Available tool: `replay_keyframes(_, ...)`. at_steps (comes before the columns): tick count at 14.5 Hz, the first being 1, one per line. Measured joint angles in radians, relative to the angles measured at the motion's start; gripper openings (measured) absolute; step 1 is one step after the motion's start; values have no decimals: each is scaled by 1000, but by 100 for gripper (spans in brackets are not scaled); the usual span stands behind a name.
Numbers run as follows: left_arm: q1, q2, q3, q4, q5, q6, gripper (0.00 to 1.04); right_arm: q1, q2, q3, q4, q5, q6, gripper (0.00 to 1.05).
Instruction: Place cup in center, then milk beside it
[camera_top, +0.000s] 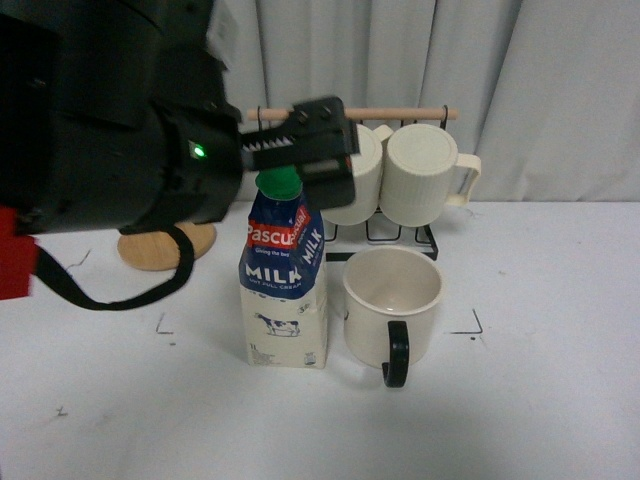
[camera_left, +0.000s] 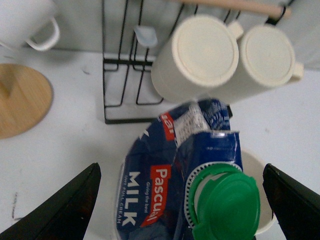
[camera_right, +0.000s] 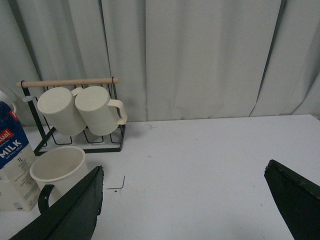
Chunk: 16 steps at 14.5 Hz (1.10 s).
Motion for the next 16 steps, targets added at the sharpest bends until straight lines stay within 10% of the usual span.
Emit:
replay_keyframes(6, 87, -394, -261, 9, 34, -20, 98, 0, 0, 0, 0, 0, 0, 98)
replay_keyframes(8, 160, -584, -496, 322, -80, 174, 76, 0, 0, 0, 0, 0, 0, 98)
replay_keyframes(14, 325, -906, -735, 275, 39, 342, 2, 0, 0, 0, 0, 0, 0, 98)
replay_keyframes(16, 357, -983, -772, 224, 71, 344, 2, 0, 0, 0, 0, 0, 0, 98)
